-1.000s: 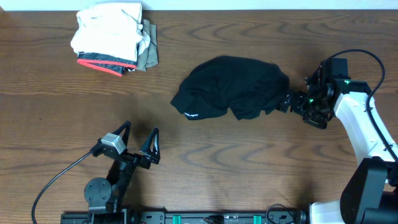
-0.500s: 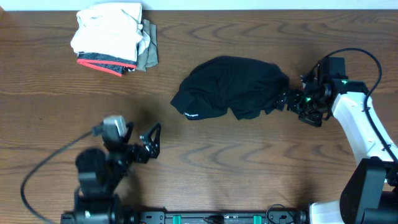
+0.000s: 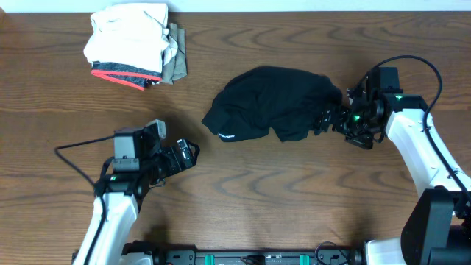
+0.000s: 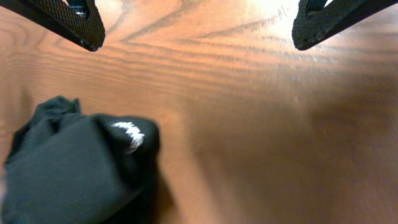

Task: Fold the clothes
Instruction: 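Reach the left gripper to the shirt's left end and grasp it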

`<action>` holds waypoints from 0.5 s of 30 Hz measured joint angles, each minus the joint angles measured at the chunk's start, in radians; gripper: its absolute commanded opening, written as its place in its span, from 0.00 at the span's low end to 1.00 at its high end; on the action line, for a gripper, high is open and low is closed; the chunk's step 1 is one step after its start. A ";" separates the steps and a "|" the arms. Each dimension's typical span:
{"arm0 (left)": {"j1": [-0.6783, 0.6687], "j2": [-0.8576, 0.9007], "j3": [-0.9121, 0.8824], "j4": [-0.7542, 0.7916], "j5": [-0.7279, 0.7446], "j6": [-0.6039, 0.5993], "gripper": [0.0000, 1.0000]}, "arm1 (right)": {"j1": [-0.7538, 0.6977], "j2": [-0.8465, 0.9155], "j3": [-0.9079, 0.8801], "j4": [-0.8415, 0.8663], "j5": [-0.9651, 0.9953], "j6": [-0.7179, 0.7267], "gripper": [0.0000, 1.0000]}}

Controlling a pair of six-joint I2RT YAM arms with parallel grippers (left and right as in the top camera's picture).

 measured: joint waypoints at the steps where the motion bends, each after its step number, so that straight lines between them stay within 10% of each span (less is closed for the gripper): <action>1: 0.000 0.028 0.000 0.003 0.008 -0.016 0.88 | 0.000 0.000 0.000 0.003 0.000 0.000 0.99; 15: -0.219 0.163 0.000 0.251 0.019 -0.093 0.81 | 0.000 0.000 0.000 0.025 0.000 0.002 0.99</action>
